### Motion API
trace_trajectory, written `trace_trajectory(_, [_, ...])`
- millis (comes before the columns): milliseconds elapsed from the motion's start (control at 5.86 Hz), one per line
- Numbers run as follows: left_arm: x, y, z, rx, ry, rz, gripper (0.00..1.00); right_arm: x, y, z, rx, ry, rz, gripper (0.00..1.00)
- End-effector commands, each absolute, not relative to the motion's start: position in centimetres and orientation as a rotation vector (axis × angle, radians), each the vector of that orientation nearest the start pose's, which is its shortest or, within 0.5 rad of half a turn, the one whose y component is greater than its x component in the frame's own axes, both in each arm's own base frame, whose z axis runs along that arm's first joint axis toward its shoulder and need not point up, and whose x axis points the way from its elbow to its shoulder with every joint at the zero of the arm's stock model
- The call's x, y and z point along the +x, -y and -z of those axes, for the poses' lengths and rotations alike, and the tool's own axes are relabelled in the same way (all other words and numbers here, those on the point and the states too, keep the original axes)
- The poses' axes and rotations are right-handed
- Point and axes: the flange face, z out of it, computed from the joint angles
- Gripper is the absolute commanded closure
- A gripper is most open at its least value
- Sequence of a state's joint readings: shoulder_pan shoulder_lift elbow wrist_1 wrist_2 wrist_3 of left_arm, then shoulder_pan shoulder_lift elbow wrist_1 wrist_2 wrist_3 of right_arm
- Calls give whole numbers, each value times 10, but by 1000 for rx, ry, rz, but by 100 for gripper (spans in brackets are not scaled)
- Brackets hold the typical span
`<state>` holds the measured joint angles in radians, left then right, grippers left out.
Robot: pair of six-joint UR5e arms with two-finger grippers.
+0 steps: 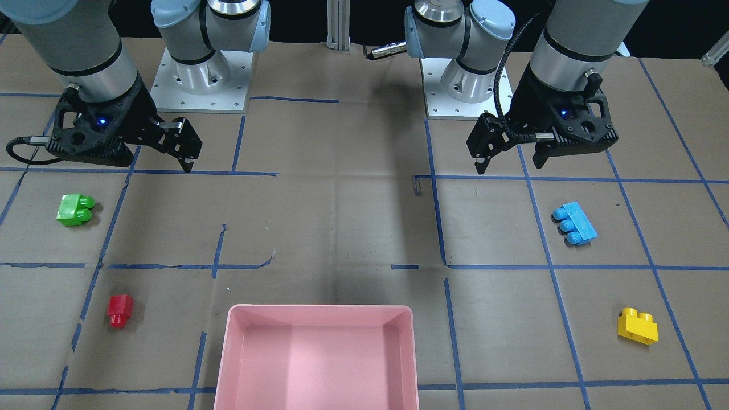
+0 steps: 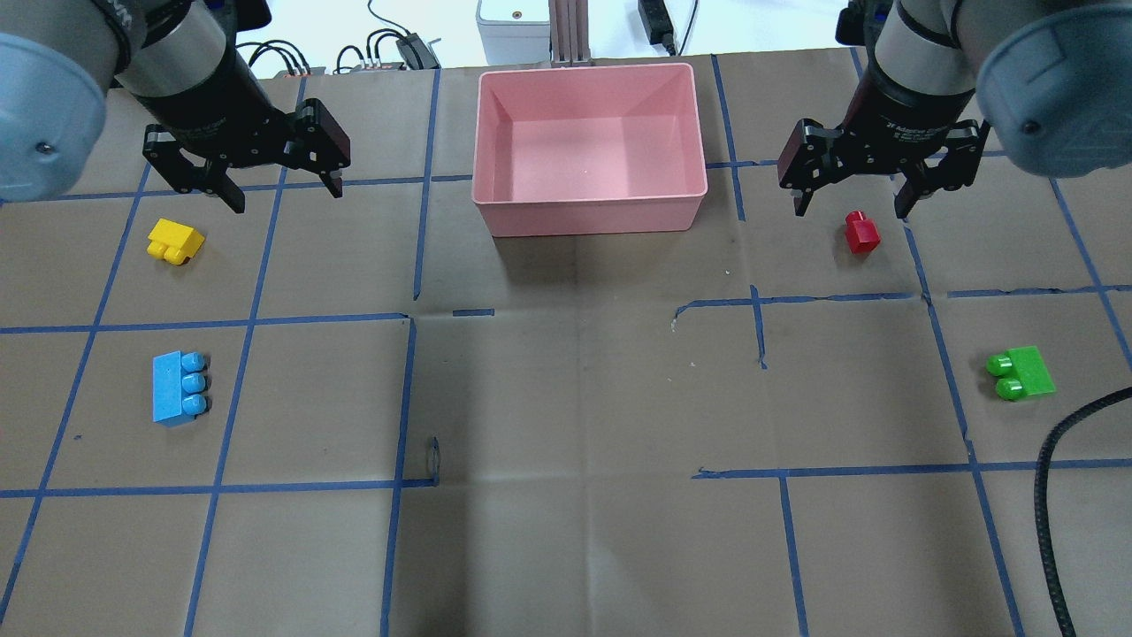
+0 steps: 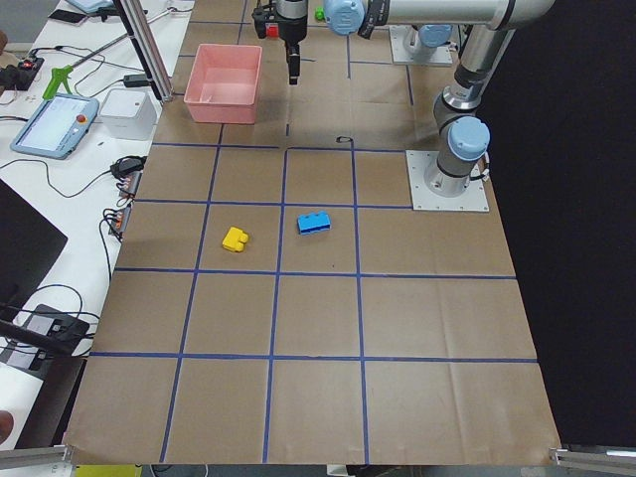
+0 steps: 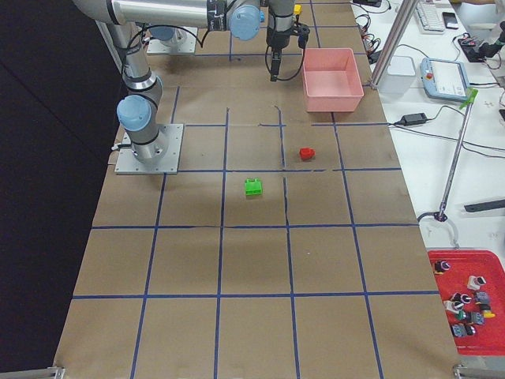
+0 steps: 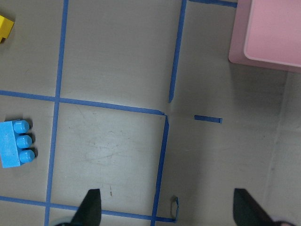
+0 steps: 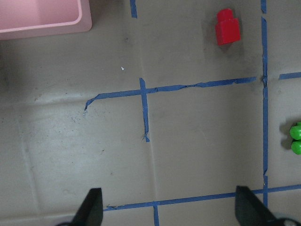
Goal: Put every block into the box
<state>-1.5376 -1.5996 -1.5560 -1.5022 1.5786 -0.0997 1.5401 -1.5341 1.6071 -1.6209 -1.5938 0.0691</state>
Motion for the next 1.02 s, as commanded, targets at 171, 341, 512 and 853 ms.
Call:
trace_trajectory(171, [-115,513,-488,-209,-3126,92,1,116,507,-457,157,-3161,-41,0])
trace_trajectory(341, [-115,513,-488,-209,-3128,89,1,116,507,-457,157,-3161,-43,0])
trace_trajectory(512, [-115,513,-488,-209,-3128,89,1,116,507,-457,157,-3161,-43,0])
trace_trajectory(853, [-111,505,-496,-221,-3123,113,1,115,506,-458,160,-3162,-45,0])
